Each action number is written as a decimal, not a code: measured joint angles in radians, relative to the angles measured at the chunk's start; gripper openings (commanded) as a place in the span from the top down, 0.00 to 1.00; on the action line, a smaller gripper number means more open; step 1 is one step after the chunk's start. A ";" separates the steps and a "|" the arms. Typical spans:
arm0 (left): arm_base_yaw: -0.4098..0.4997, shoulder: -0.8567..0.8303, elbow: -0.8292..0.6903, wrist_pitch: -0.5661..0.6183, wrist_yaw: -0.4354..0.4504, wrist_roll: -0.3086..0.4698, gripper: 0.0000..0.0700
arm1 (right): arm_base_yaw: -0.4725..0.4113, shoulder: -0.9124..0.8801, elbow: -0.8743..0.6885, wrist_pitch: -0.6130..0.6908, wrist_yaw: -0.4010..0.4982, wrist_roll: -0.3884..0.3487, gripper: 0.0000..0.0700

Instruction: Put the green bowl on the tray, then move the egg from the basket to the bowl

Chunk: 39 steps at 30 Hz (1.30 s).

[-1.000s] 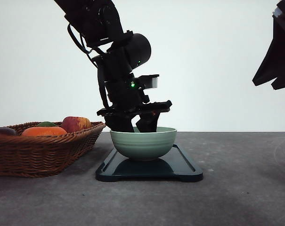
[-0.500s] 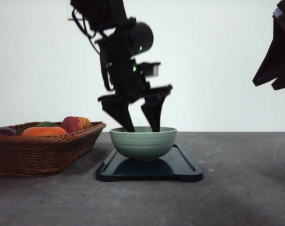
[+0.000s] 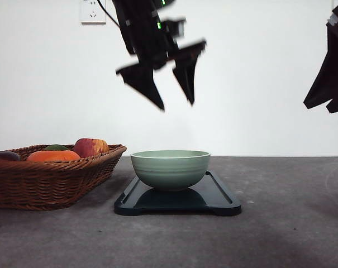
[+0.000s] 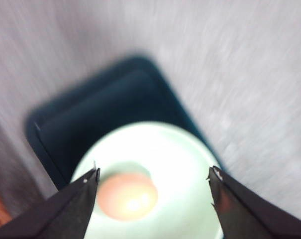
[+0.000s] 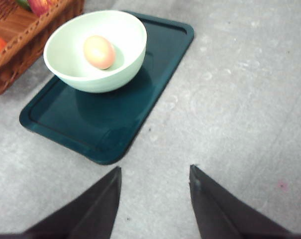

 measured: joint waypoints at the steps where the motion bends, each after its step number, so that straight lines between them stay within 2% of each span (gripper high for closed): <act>1: 0.000 -0.030 -0.029 0.031 0.000 -0.001 0.38 | 0.000 0.000 0.000 -0.002 0.000 0.000 0.62; 9: 0.000 -0.250 -0.408 0.271 0.000 -0.010 0.38 | 0.000 0.000 0.000 -0.007 0.000 0.000 0.62; 19: 0.027 -0.577 -0.728 0.351 0.000 -0.021 0.38 | 0.000 0.000 0.000 -0.007 0.000 0.000 0.62; 23: 0.058 -0.720 -0.879 0.354 -0.004 -0.047 0.38 | 0.000 0.000 0.000 -0.007 0.000 0.000 0.62; 29: 0.109 -0.982 -1.080 0.350 -0.063 -0.085 0.38 | 0.000 0.000 0.000 -0.007 0.000 0.000 0.62; 39: 0.234 -1.316 -1.267 0.261 -0.114 -0.120 0.39 | 0.000 0.000 0.000 -0.007 0.000 0.000 0.62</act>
